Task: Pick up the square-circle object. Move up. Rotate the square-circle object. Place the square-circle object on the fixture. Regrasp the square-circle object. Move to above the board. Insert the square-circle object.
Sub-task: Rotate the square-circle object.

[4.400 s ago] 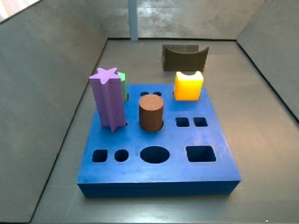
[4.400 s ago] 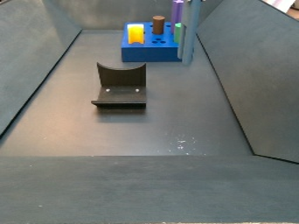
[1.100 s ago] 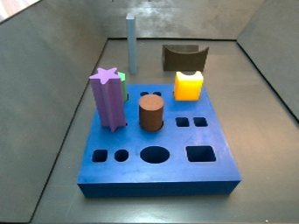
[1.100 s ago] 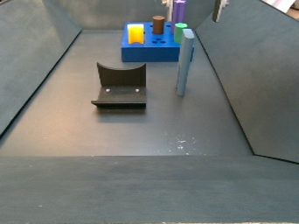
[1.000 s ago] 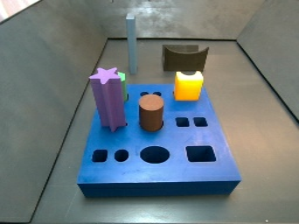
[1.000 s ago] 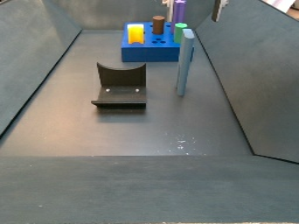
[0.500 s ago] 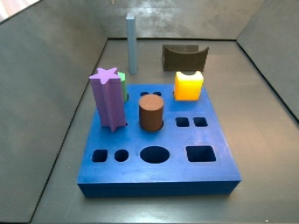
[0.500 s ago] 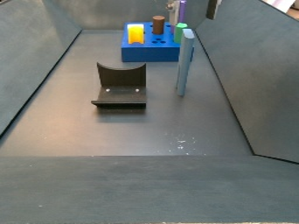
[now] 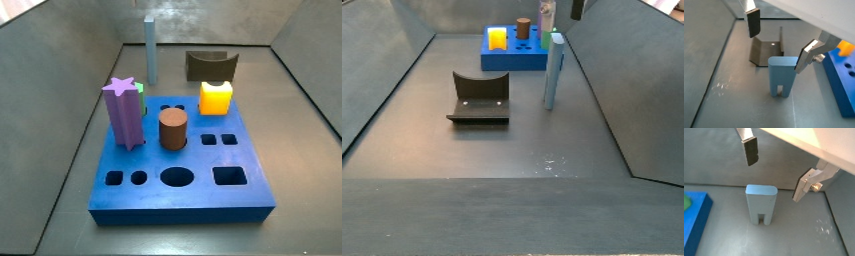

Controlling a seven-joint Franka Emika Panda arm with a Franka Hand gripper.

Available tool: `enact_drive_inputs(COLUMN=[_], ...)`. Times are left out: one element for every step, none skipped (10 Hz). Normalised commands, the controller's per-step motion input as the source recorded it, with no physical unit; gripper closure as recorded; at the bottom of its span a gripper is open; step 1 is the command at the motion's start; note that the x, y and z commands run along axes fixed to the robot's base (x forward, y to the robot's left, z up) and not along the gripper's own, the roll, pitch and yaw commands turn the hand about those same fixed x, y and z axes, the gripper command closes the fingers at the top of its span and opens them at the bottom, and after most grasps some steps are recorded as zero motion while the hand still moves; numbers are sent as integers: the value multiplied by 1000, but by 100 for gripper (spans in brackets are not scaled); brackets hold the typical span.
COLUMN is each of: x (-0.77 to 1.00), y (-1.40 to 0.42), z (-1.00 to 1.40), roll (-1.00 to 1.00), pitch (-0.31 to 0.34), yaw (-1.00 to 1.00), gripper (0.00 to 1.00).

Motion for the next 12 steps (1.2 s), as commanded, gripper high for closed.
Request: enact_drive_inputs(x=[19, 19, 19, 19, 19, 20, 20, 20, 20, 20, 20, 21], y=[-3, -3, -3, -3, -3, -3, -3, -3, -3, -3, -3, -3], z=[-10, -10, -10, -10, -10, -10, -9, -9, -9, -9, -9, -9], roll=[-13, -14, -14, -15, -15, -16, -16, -17, -18, -19, -19, -20], pitch=[6, 6, 6, 7, 7, 7, 7, 8, 8, 8, 8, 9], yaw=[1000, 1000, 1000, 1000, 1000, 1000, 1000, 1000, 1000, 1000, 1000, 1000], gripper=[0, 0, 0, 0, 0, 0, 0, 0, 0, 0, 0, 0])
